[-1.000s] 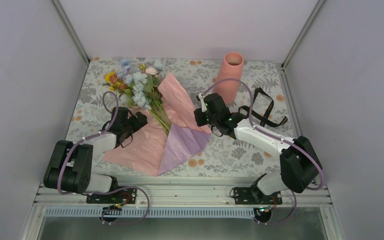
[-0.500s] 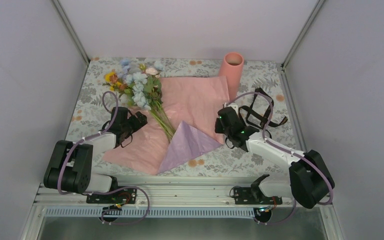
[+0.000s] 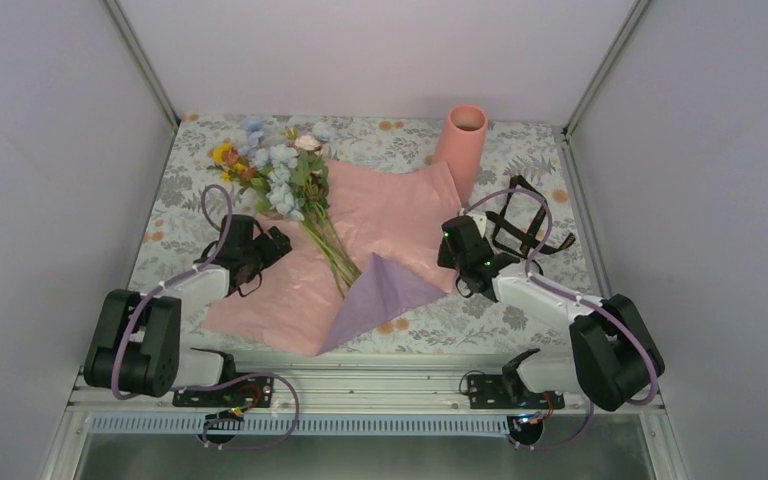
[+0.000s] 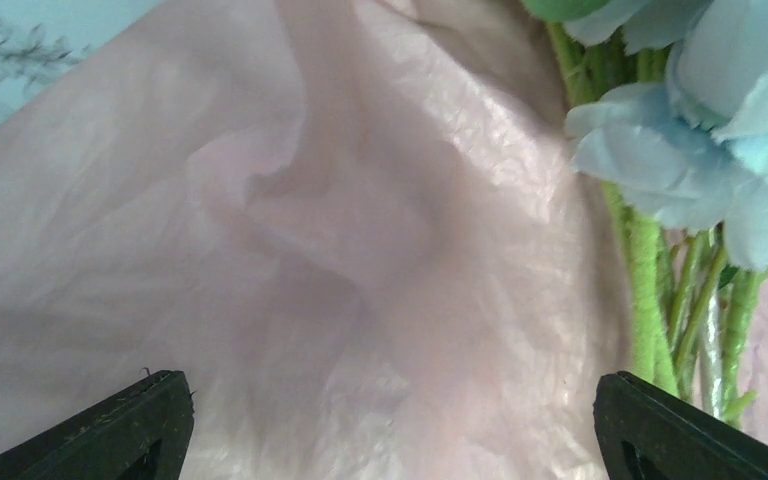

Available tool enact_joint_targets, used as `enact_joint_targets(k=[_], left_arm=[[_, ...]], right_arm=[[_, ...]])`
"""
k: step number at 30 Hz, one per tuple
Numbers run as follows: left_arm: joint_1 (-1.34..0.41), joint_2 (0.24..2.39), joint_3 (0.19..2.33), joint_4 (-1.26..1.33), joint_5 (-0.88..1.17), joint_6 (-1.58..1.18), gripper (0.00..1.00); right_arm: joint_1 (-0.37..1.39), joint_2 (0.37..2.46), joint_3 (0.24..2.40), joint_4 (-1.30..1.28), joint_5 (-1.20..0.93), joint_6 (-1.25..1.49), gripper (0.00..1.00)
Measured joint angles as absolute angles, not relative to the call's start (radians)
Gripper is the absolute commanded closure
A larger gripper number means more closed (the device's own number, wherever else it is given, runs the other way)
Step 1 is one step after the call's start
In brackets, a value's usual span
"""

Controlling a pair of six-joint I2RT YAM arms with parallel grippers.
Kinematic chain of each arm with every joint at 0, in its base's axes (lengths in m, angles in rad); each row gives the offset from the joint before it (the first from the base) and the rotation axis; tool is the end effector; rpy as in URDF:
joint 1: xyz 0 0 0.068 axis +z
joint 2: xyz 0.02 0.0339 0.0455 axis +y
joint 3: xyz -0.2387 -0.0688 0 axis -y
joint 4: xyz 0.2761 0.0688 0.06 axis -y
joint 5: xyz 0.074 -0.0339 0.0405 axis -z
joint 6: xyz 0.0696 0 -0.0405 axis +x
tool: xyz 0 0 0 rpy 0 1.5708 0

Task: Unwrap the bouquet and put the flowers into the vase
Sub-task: Unfold the wrapping paper at the center of the board.

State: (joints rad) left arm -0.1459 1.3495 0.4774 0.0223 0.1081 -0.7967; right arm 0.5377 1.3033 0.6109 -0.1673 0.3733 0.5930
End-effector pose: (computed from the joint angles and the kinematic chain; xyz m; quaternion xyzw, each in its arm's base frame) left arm 0.2815 -0.0490 0.0660 -0.2806 0.8914 -0.2050 0.2909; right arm 0.2692 0.1310 0.1085 0.0900 0.9190 0.0364 0.3820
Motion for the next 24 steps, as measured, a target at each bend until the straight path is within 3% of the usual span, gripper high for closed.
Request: enact_joint_targets(k=[9,15,24], left_arm=[[-0.208,1.094,0.49,-0.13,0.192,-0.723,0.0],[-0.374,1.026,0.519,-0.087,0.327,-0.664,0.0],[-0.508,1.102,0.516,0.021,0.49,-0.635,0.0]], right_arm=[[0.535,1.19,0.68,-0.293,0.314,0.566,0.47],[0.535,1.061,0.716,-0.357,0.257,0.537,0.44],[0.535,0.992,0.737,-0.386,0.182,0.513,0.43]])
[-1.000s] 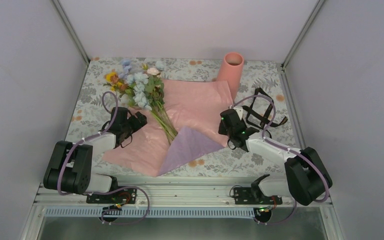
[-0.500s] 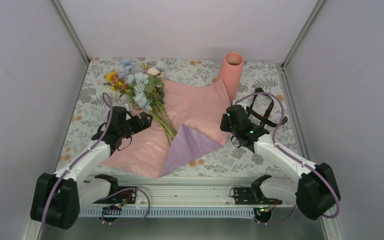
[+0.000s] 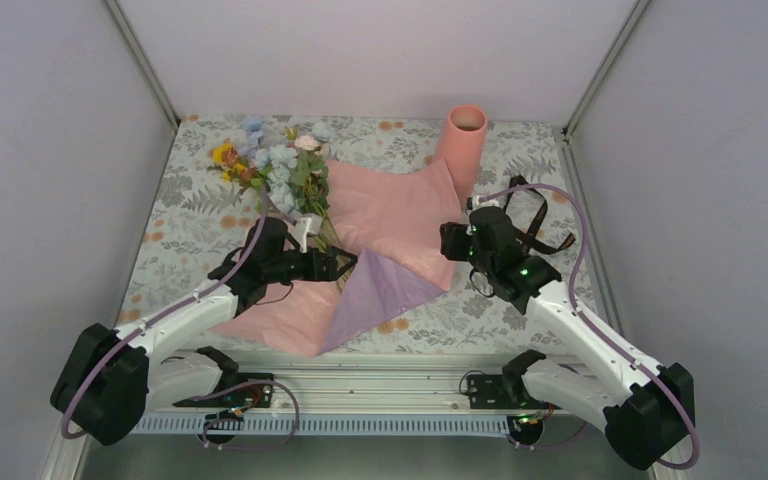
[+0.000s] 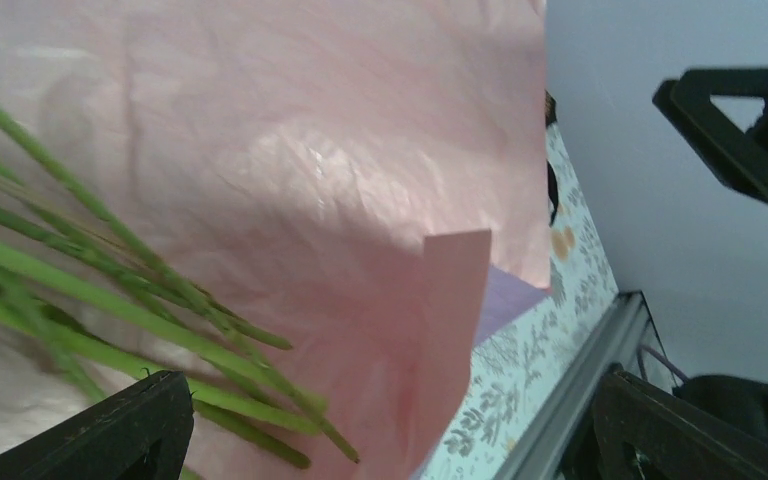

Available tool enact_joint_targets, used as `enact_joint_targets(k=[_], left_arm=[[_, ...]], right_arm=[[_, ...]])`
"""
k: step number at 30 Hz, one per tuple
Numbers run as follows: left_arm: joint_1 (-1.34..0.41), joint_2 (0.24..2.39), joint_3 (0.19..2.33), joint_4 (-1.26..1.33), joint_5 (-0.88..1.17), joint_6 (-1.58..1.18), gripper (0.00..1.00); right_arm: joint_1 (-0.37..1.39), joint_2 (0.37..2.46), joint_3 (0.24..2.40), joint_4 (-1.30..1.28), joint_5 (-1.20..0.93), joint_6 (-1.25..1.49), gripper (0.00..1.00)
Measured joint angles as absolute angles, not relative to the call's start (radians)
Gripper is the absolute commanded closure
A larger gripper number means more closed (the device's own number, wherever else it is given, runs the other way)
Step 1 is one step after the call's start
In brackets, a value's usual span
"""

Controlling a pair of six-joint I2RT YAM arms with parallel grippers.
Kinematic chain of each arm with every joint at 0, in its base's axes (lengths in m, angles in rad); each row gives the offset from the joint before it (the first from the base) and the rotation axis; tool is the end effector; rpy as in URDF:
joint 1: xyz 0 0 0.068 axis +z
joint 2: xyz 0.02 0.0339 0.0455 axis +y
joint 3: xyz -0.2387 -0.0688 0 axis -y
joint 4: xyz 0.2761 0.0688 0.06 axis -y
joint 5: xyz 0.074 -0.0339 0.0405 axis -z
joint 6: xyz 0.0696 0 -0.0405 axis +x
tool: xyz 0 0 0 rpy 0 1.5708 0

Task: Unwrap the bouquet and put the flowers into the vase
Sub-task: Unfold the wrapping paper at the center of the board.

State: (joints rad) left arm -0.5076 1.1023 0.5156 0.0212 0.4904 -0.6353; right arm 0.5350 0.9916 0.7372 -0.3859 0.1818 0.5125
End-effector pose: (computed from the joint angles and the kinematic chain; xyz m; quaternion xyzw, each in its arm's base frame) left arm 0.2372 -0.1695 0.1510 0.0625 0.8558 -0.4317 0.2780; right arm 0.2524 0.1349 0.2167 0.0307 0.8904 0.1532 0.4275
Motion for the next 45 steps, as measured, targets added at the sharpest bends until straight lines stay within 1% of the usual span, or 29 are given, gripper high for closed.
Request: enact_joint_targets(k=[10,18,23,29,36,45], left_arm=[[-0.599,1.226,0.512,0.094,0.561,-0.613,0.0],[-0.688,1.231,0.517,0.113,0.583,-0.611,0.0],[-0.794,1.232,0.519,0.165,0.59,-0.624,0.0],[-0.968,1.234,0.547,0.205,0.583,-0.637,0.0],[-1.078,1.314,0.567,0.249,0.575,-0.636,0.0],[-1.129,1.392,0.58,0.303,0.623,-0.622,0.0]], right_arm=[[0.535,0.981,0.737,-0.387,0.159,0.508,0.43],[0.535,0.986,0.737,-0.386,0.156,0.504,0.43],[0.535,0.994,0.737,-0.386,0.151,0.504,0.43],[0.535,1.017,0.753,-0.392,0.136,0.504,0.44],[0.535,1.034,0.76,-0.393,0.08,0.505,0.46],[0.535,0.993,0.754,-0.382,-0.064,0.53,0.46]])
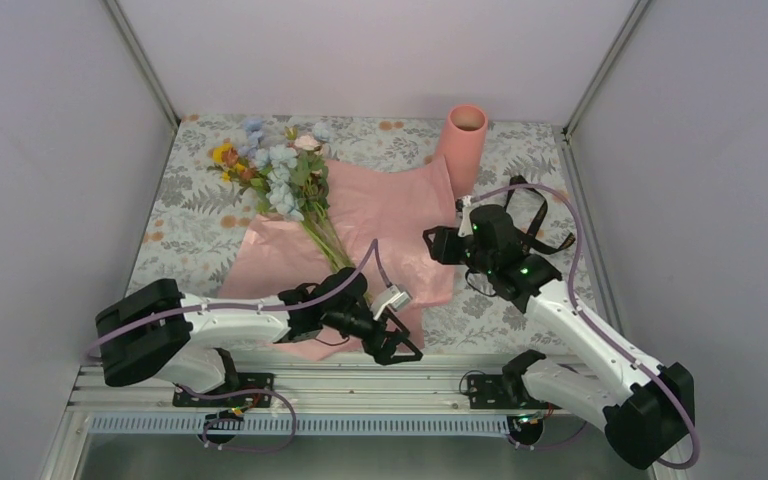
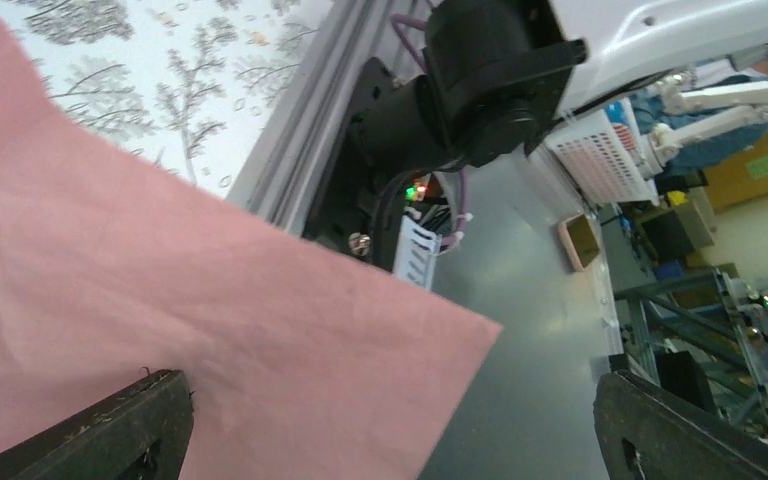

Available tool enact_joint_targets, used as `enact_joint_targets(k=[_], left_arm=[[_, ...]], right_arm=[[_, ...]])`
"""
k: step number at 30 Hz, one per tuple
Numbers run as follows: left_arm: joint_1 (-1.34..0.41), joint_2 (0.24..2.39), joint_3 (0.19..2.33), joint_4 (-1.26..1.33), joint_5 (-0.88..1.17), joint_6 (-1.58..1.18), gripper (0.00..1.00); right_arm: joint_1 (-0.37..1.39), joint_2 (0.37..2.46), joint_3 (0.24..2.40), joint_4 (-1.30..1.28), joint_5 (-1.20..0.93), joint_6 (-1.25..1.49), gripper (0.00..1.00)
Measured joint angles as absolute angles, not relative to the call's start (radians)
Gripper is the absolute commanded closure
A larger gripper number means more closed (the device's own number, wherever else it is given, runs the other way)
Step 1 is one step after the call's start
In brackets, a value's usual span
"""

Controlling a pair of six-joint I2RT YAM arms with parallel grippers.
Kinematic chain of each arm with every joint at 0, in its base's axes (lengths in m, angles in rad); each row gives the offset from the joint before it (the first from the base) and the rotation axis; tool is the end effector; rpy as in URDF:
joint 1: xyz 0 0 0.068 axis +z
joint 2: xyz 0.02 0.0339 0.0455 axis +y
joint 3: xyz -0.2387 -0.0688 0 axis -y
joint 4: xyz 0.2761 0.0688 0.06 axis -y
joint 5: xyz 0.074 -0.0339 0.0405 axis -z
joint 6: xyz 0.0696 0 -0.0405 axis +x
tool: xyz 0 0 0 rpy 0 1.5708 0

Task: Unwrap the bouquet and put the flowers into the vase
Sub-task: Unfold the wrapping paper at the center of the board.

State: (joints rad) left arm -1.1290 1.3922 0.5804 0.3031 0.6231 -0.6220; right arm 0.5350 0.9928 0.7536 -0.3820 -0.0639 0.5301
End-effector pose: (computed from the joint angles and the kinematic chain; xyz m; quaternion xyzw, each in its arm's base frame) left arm 0.1023 -0.3113 0.1258 0.3561 0.7556 -0.5395 0.1059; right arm 0.2461 0.1510 0.2228 -0.0168 0.8889 0.2565 0.3792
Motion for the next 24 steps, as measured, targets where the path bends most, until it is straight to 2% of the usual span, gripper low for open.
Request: enact_joint_targets(k=[8,14,24], left_arm=[[-1.131,1.406,0.577,0.38,0.72,-0.601,0.0],[-1.111,1.379,0.577,0.317,0.664,-0.581,0.0],[-0.858,1.171,0.58,0.098,0.461,-0.595,0.0]], right_arm=[[0.535,1.056,0.67,-0.355,-0.11,0.581,0.46],[0.535,1.18,0.6,-0.356,-0.104,0.637,0.46],[0.546,1.182,0.469,-0.34,-0.09,0.715,0.46]])
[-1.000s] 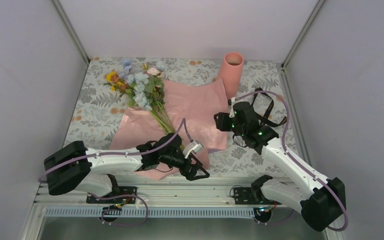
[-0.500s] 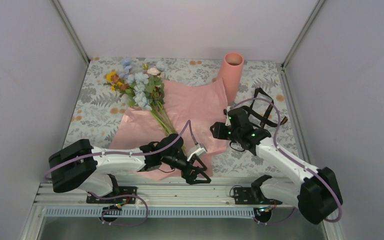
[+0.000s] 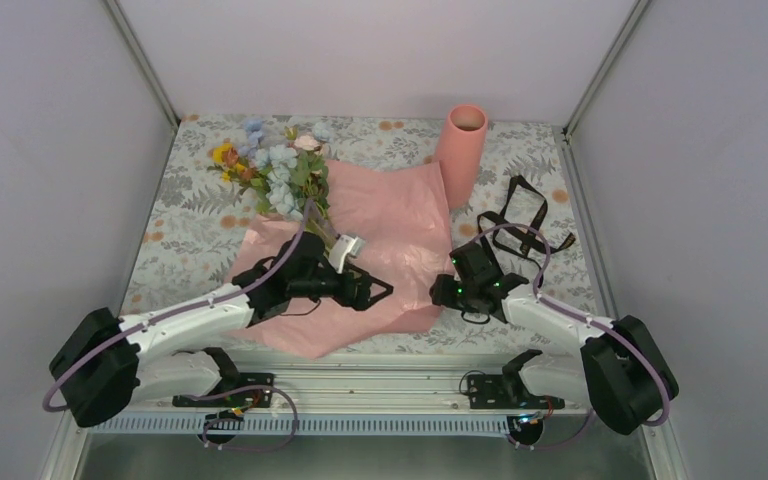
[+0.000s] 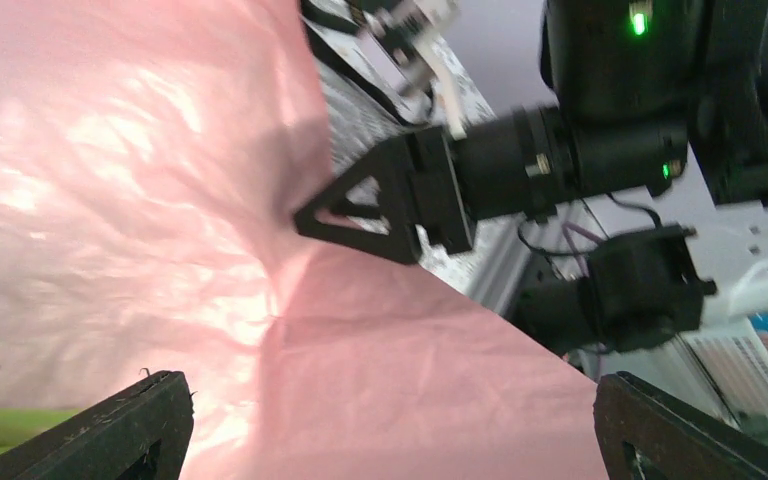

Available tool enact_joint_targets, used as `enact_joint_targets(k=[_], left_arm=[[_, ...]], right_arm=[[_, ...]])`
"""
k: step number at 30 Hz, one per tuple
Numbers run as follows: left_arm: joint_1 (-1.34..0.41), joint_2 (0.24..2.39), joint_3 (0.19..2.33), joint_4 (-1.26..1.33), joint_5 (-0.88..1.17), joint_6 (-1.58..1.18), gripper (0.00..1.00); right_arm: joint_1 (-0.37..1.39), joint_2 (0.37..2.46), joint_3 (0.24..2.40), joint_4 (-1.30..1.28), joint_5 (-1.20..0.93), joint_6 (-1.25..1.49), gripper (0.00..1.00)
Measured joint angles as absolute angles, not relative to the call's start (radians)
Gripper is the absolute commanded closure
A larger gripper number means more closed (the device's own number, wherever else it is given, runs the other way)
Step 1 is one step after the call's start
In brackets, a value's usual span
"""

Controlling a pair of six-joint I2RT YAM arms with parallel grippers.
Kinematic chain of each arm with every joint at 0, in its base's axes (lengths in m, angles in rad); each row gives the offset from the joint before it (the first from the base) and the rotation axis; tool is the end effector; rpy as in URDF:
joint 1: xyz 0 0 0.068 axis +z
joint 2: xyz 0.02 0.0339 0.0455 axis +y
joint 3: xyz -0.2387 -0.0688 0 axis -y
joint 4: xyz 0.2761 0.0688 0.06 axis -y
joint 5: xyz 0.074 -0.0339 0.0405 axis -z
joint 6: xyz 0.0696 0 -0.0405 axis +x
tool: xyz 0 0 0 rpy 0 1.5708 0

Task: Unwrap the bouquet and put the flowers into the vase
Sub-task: Unfold the wrapping paper at the center of the board.

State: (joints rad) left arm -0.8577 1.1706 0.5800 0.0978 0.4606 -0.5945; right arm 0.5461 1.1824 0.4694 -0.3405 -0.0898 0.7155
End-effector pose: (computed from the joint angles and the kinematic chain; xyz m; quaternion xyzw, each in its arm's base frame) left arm 0.1793 -0.2546 0.1649 0.2258 0.8130 -0.4783 0.2436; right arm 0.2092 0.1344 0.0746 0.0703 0.9633 0.1857 0.1807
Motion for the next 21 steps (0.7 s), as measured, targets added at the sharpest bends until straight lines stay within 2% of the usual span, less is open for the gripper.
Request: enact_joint_targets(k=[11,21], left_arm=[[-0.723,1.134,0.662,-0.173,0.213,-0.63,0.0],[-0.487,1.209,0.572,-0.201,0.146,-0.678,0.0]], right_arm=[[0.553,1.098,0.426,-0.342,0.051,0.795,0.43],[0.554,1.167,0.492,-0.321,0.177,0.731,0.4]])
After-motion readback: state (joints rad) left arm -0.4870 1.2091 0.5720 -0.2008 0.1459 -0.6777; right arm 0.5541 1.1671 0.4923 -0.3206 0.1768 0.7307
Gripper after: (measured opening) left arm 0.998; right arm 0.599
